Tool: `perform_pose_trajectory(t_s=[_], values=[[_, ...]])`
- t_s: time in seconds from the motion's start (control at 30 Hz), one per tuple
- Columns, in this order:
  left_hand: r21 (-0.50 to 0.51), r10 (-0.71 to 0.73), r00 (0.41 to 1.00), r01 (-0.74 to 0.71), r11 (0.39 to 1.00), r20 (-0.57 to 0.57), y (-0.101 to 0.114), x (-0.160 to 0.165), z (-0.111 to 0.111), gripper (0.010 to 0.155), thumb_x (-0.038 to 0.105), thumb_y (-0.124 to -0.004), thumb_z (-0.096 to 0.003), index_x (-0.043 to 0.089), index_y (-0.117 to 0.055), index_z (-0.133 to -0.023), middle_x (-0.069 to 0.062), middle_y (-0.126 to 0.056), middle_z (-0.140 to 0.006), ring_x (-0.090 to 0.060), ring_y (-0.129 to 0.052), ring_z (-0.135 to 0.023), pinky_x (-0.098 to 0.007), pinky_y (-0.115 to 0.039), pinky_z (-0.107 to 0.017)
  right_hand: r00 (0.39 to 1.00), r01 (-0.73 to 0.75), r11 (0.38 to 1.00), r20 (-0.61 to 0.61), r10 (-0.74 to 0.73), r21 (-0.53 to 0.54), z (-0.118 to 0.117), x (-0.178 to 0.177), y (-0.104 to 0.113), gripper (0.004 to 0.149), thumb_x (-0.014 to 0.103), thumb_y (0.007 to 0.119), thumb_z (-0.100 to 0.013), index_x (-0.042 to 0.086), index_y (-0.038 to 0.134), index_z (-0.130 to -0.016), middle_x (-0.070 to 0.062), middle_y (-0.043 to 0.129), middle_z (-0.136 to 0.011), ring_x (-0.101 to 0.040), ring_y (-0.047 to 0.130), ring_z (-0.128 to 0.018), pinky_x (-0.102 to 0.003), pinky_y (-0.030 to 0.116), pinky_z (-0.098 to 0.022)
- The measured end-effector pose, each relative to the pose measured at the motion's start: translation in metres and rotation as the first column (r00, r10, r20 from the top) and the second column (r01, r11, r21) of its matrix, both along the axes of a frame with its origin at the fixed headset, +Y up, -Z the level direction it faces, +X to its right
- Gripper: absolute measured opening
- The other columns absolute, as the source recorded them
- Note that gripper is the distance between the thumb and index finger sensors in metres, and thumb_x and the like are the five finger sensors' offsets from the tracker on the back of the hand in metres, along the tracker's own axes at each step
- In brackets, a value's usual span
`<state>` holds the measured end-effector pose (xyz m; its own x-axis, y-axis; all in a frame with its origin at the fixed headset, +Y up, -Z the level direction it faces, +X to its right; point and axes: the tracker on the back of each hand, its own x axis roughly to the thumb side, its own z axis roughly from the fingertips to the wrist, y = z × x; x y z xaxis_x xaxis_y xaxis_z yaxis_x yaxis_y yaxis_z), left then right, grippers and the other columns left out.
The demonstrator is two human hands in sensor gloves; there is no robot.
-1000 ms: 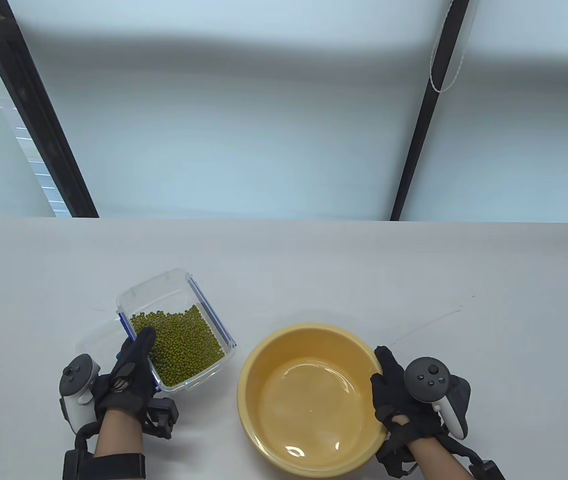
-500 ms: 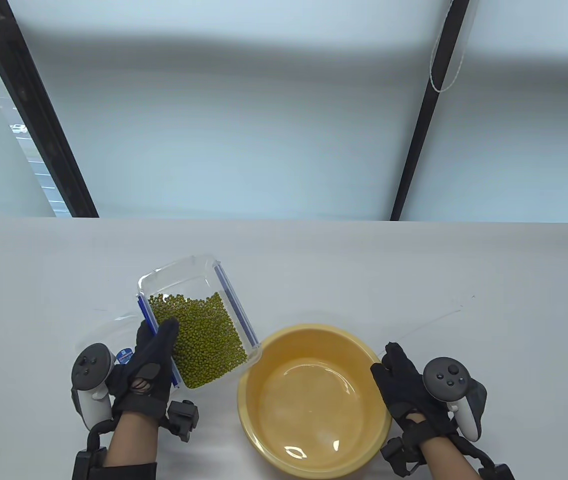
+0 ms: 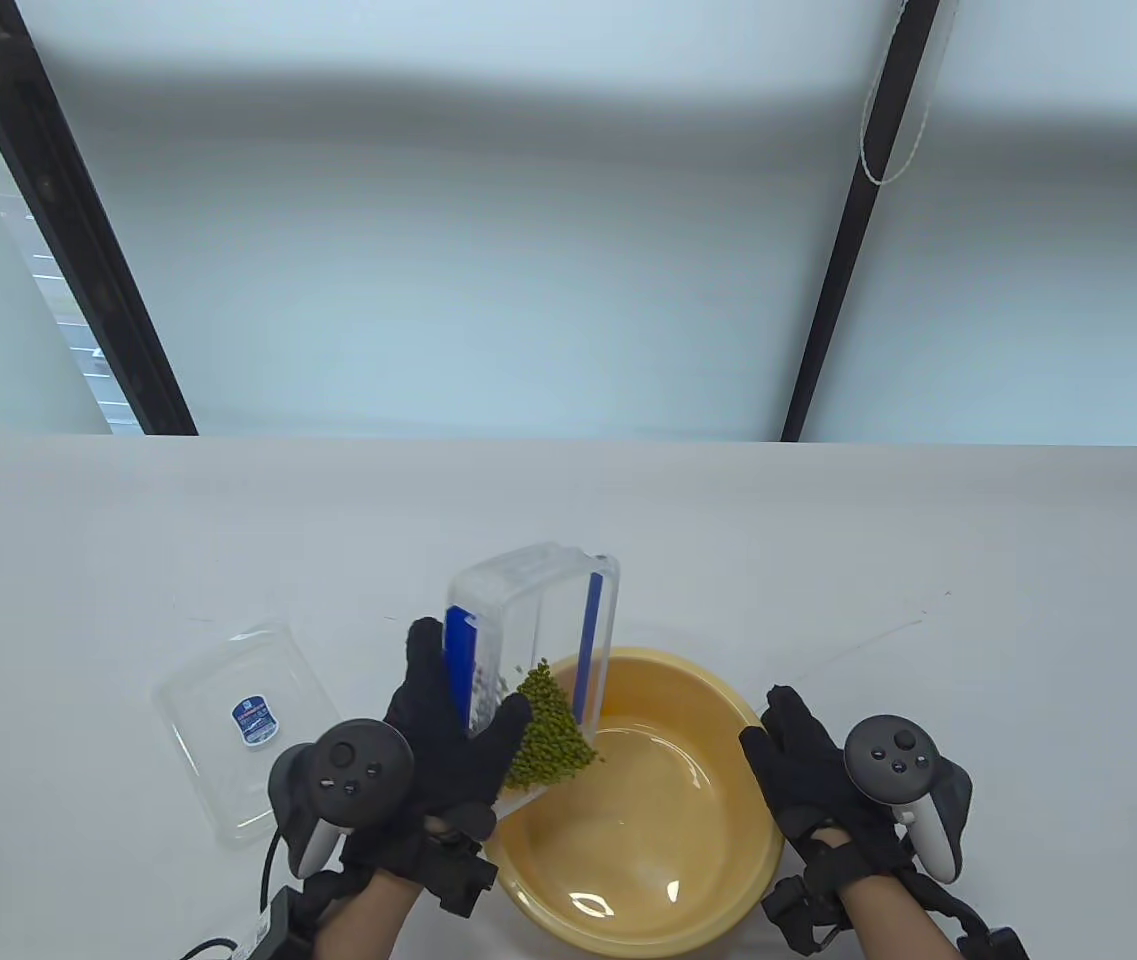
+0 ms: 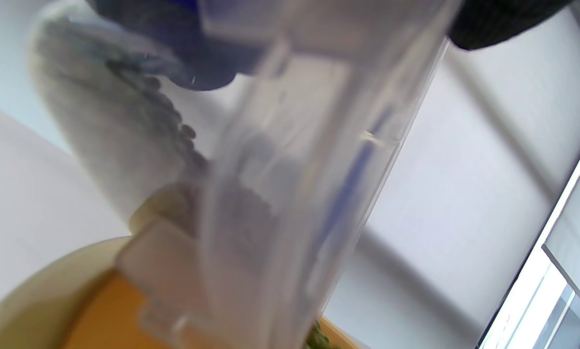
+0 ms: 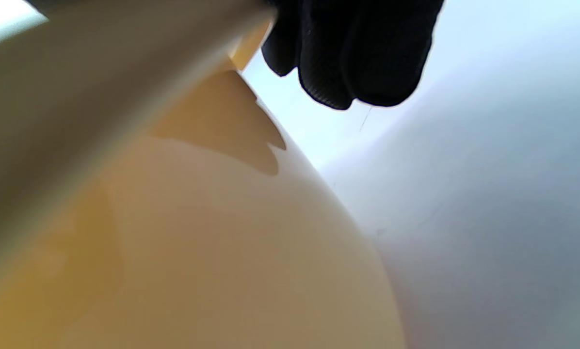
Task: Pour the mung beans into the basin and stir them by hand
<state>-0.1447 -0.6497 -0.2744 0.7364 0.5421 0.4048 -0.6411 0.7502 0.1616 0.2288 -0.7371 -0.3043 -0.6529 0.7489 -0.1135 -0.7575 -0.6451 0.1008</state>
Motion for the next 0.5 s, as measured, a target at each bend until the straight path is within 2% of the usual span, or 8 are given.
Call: perform_pose_trajectory(t_s=[0.07,0.17,0.27,0.33,0.4,0.47,0.5], values=[[0.120,-0.156,0.987,0.151,0.981,0.034,0.003,0.015,0.008,0.102,0.074,-0.061,-0.0525,0.007,-0.008,-0.107,-0.024,-0.055,-0.107,-0.043,-0.077,-0.087,-0.056,-0.072,-0.062,1.000,0.000,1.000,0.001,0.000,-0.002,0.000,0.000,0.000,0.078,0.065,0.063,-0.049,0.020,0.039,-0.109,-0.007,0.059,-0.107,-0.030,0.082,-0.092,-0.040,0.078,-0.063],[0.310,-0.393,0.919,0.370,0.876,0.014,0.006,0.039,0.025,0.102,0.075,-0.061,-0.0510,0.008,-0.008,-0.107,-0.023,-0.054,-0.108,-0.042,-0.076,-0.089,-0.055,-0.072,-0.064,1.000,0.000,1.000,0.002,0.000,-0.005,0.000,0.000,0.000,0.078,0.065,0.063,-0.049,0.020,0.039,-0.109,-0.007,0.059,-0.107,-0.030,0.082,-0.092,-0.040,0.078,-0.063],[0.468,-0.573,0.819,0.517,0.716,-0.028,0.007,0.058,0.043,0.102,0.074,-0.062,-0.0493,0.011,-0.007,-0.107,-0.020,-0.052,-0.110,-0.041,-0.074,-0.092,-0.057,-0.070,-0.066,1.000,0.001,1.000,0.002,-0.001,-0.008,0.000,0.000,0.000,0.078,0.065,0.063,-0.049,0.020,0.040,-0.109,-0.007,0.059,-0.107,-0.030,0.082,-0.092,-0.040,0.078,-0.063],[0.560,-0.676,0.731,0.598,0.573,-0.090,0.007,0.067,0.052,0.102,0.075,-0.060,-0.0489,0.011,-0.006,-0.106,-0.019,-0.052,-0.110,-0.039,-0.074,-0.093,-0.056,-0.070,-0.066,1.000,0.001,1.000,0.002,-0.001,-0.010,0.000,0.000,0.000,0.078,0.064,0.063,-0.049,0.020,0.040,-0.109,-0.007,0.059,-0.107,-0.030,0.082,-0.092,-0.040,0.078,-0.063],[0.584,-0.702,0.704,0.617,0.527,-0.111,0.006,0.071,0.055,0.102,0.075,-0.060,-0.0486,0.011,-0.005,-0.106,-0.019,-0.051,-0.110,-0.039,-0.073,-0.093,-0.056,-0.069,-0.067,1.000,0.000,1.000,0.003,0.000,-0.010,0.000,0.000,0.000,0.078,0.064,0.063,-0.049,0.020,0.040,-0.109,-0.007,0.059,-0.107,-0.030,0.082,-0.092,-0.040,0.078,-0.063],[0.584,-0.699,0.707,0.615,0.530,-0.111,0.005,0.070,0.054,0.102,0.075,-0.060,-0.0482,0.011,-0.005,-0.106,-0.019,-0.051,-0.110,-0.039,-0.073,-0.094,-0.056,-0.069,-0.067,1.000,-0.001,1.000,0.005,0.001,-0.010,0.000,0.001,-0.001,0.078,0.064,0.063,-0.049,0.020,0.040,-0.108,-0.007,0.060,-0.107,-0.030,0.082,-0.092,-0.040,0.078,-0.063],[0.574,-0.679,0.727,0.600,0.557,-0.101,0.006,0.066,0.052,0.102,0.075,-0.060,-0.0483,0.011,-0.005,-0.106,-0.018,-0.051,-0.111,-0.039,-0.073,-0.094,-0.056,-0.069,-0.067,1.000,-0.002,1.000,0.005,0.002,-0.010,0.000,0.001,-0.001,0.078,0.064,0.063,-0.049,0.020,0.040,-0.108,-0.007,0.060,-0.107,-0.030,0.082,-0.092,-0.041,0.078,-0.063]])
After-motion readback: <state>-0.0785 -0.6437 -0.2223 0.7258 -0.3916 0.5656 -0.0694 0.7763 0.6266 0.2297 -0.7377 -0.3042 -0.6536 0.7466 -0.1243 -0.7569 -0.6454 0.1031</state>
